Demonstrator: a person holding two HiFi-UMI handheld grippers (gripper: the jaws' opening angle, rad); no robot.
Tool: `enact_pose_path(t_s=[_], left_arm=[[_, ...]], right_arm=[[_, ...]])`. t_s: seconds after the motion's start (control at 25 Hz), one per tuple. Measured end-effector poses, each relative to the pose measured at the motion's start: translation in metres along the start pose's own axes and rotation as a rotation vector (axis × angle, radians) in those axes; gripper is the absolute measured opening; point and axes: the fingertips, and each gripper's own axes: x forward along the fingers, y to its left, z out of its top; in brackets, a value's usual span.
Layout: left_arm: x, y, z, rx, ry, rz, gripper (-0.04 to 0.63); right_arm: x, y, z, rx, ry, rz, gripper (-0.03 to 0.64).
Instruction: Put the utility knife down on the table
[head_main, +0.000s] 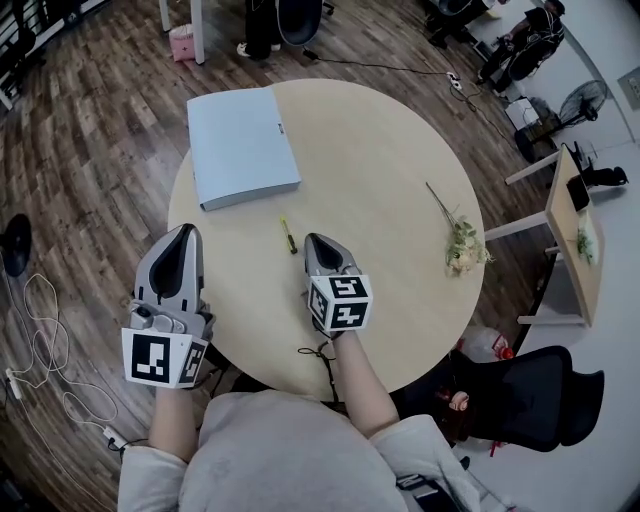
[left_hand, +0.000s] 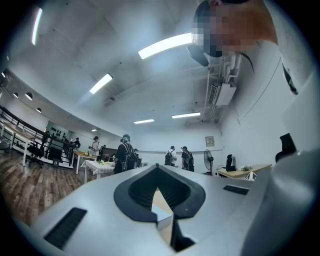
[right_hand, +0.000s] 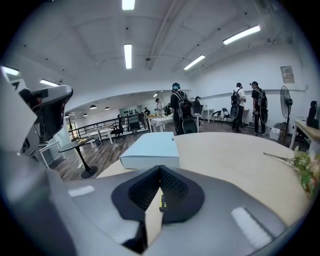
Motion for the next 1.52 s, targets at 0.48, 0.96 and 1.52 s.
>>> enact_pose_path(t_s=[0.48, 0.96, 1.52], left_arm=[[-0.021, -0.051, 0.031, 0.014, -0.063, -0.062, 0.008], [-0.047, -0.088, 0.057, 0.041, -0.118, -0.089, 0.008], [-0.073, -0.127, 0.079, 0.068, -0.177, -0.094, 0.008]], right_arm=[[-0.096, -0.004, 0.050, -0.024, -0.186, -0.048, 0.011], [-0.179, 0.004, 0.087, -0.098, -0.339, -0.081, 0.011], [-0.259, 0.000, 0.106, -0.118, -0.482, -0.100, 0.011]])
